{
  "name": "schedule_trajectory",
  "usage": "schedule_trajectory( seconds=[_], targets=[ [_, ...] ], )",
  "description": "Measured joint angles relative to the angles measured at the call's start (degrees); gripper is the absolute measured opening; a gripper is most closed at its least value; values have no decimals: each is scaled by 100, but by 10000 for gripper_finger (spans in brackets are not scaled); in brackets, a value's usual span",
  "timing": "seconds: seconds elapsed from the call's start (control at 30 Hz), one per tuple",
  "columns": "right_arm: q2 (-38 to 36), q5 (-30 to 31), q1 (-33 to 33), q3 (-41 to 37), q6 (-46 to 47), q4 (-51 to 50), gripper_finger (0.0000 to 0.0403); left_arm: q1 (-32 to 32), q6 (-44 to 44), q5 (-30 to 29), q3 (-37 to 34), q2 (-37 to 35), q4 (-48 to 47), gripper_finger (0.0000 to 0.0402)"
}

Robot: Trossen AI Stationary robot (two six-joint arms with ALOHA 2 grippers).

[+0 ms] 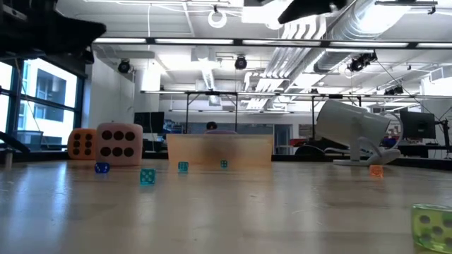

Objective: Pick & Place Dice
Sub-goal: Put the small dark blue dice in the orange bin

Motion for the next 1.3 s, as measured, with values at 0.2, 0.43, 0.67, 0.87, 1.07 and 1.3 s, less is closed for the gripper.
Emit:
schedule_trajectory(
  seconds=[0.2,0.43,0.67,0.87,1.07,1.3],
  targets=[
    [4,797,566,-44,430,-256,393,-301,12,-327,0,145,194,61],
    [79,1043,813,-61,826,-508,393,-611,-832,16,93,968,1332,128],
    [290,1008,1007,-63,1083,-597,393,-1028,-726,-313,1210,2758,995,132],
    [292,1043,1179,-63,1069,-679,393,-1256,-620,-734,1960,4583,-249,132],
    [292,1052,1263,-61,1091,-842,393,-1415,-1260,-741,1989,5716,-377,132],
    [292,924,1250,-61,1029,-819,393,-1497,-2110,-766,1991,6377,-387,131]
  ],
)
